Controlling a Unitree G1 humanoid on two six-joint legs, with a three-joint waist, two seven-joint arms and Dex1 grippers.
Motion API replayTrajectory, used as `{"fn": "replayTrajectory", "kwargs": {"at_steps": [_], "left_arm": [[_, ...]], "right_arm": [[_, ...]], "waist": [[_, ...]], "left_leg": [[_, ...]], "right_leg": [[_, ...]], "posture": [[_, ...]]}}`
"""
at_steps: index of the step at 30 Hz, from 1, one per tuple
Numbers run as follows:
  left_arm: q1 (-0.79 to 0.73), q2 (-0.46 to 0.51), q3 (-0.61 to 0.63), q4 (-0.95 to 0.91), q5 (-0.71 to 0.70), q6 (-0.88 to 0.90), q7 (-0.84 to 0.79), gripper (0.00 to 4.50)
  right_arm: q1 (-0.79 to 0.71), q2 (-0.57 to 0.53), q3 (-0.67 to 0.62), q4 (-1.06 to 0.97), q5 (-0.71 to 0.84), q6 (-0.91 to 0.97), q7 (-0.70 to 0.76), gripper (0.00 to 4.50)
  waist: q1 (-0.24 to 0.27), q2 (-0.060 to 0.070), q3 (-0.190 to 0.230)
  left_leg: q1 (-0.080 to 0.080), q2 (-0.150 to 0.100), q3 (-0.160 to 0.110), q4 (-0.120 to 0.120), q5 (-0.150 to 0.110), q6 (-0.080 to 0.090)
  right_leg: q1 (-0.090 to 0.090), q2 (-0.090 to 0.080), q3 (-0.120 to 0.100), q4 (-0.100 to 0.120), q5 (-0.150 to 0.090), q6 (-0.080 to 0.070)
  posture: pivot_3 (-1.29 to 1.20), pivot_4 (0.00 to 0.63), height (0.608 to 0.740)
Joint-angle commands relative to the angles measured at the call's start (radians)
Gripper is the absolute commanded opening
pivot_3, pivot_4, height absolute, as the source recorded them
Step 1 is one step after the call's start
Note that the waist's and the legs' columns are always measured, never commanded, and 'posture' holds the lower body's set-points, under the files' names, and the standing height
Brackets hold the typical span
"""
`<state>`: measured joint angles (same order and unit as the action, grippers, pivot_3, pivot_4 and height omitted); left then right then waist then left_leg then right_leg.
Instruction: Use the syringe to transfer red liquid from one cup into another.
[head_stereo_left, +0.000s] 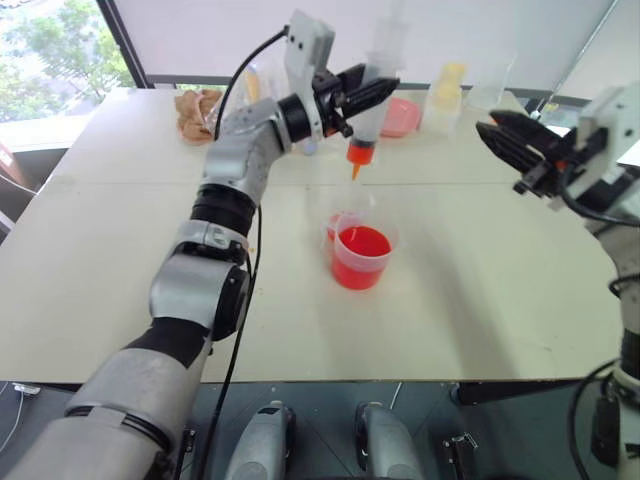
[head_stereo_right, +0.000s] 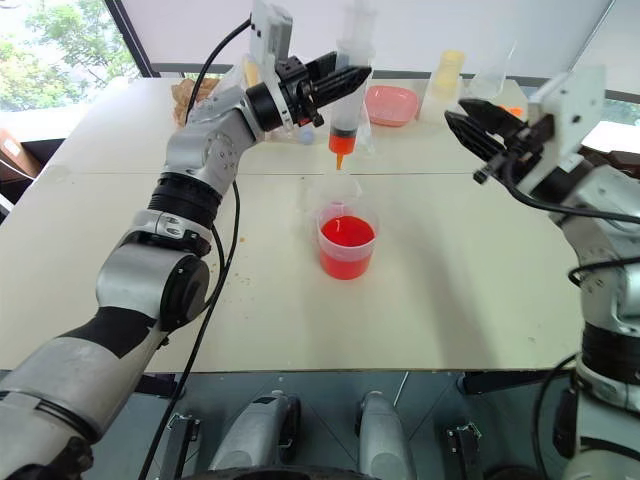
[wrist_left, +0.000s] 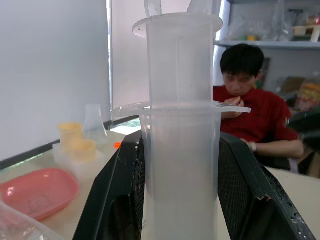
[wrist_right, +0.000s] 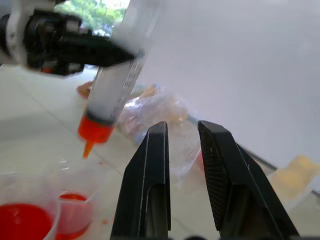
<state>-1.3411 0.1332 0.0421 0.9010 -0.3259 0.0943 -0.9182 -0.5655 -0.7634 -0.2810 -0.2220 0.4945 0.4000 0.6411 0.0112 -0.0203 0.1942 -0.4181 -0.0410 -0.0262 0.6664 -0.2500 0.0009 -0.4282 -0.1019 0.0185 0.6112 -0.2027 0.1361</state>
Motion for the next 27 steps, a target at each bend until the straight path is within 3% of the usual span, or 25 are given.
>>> {"fn": "replayTrajectory", "kwargs": {"at_steps": [1,10,27], "left_arm": [[0.001,-0.009,0.009,0.027,0.015,-0.062,-0.039,1.4],[0.045,-0.009,0.003,0.008,0.032,-0.072,-0.106,1.4],[0.111,-0.016,-0.017,-0.063,0.061,-0.075,-0.13,1.4]], "right_arm": [[-0.082,0.066,0.041,0.068,-0.065,-0.117,-0.032,0.93],[-0.264,0.184,0.142,0.294,-0.162,-0.285,-0.002,0.93],[-0.369,0.268,0.202,0.47,-0.177,-0.366,0.117,0.93]], "waist": [[0.0,0.0,0.0],[-0.008,0.0,0.0],[-0.025,0.0,0.0]], "left_leg": [[0.0,0.0,0.0,0.0,0.0,0.0],[0.0,0.0,0.0,0.0,0.0,0.0],[0.0,0.0,-0.001,-0.001,0.0,0.0]], "right_leg": [[0.0,0.0,0.0,0.0,0.0,0.0],[0.0,0.0,0.0,0.001,0.0,0.0],[0.0,0.001,-0.001,0.001,0.0,0.0]], "posture": [[0.0,0.15,0.737],[0.0,0.15,0.737],[0.0,0.15,0.737]]}}
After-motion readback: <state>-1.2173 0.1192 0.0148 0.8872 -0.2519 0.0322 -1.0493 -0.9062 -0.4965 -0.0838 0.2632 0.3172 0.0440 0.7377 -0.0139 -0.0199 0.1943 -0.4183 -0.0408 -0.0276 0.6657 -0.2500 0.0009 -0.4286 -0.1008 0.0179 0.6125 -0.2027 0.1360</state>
